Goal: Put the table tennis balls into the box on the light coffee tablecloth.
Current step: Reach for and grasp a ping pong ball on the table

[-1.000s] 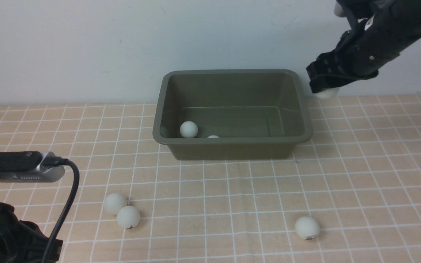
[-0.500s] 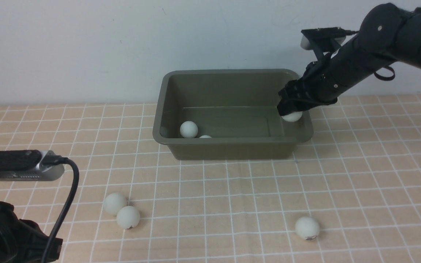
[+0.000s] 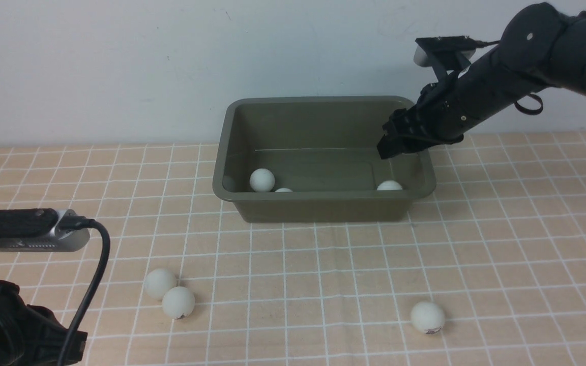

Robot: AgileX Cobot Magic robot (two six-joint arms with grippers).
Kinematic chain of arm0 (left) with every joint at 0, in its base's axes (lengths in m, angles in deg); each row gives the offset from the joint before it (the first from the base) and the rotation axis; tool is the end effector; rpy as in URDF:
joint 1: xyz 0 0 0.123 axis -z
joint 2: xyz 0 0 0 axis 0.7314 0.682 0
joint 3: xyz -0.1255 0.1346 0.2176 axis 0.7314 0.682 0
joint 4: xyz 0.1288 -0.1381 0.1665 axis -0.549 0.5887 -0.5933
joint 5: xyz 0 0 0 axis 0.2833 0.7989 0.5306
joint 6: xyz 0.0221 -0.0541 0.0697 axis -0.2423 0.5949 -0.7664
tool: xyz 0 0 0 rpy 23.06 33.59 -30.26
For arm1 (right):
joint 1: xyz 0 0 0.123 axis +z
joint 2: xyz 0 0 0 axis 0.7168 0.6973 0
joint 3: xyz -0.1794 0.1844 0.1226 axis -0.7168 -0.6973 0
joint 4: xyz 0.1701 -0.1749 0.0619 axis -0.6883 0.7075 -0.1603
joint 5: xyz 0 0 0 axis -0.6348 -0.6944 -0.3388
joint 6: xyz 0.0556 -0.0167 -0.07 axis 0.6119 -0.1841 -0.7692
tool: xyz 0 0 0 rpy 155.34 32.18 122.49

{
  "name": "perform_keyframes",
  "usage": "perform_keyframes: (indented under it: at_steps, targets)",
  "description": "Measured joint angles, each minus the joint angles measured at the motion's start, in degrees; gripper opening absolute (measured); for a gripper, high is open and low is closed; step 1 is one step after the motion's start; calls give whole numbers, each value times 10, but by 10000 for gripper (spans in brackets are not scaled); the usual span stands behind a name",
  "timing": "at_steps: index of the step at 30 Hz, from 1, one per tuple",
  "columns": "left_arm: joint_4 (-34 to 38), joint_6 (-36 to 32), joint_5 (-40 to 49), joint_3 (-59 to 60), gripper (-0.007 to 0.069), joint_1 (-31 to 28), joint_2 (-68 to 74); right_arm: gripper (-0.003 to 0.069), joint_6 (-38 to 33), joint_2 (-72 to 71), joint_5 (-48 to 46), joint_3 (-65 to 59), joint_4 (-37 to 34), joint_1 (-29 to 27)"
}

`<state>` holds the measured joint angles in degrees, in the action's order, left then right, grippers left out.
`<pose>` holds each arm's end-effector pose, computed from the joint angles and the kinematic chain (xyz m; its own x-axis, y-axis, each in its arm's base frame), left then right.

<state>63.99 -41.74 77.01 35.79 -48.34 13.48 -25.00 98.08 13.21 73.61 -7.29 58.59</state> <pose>0.1548 -0.0258 0.2635 -0.9149 0.0384 -0.4018 0.1600 0.9484 -0.2737 0.4250 0.1300 0.2399 -0.8318 -0.2822 -0.4780 -0.4472 0.8508 0.2760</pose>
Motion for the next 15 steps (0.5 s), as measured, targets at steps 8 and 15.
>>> perform_keyframes:
  at_steps: [8, 15]
  targets:
    - [0, 0, 0, 0, -69, 0, 0, 414, 32, 3, -110, 77, 34, 0]
    - [0, 0, 0, 0, -69, 0, 0, 414, 123, -9, -192, 159, 116, 0]
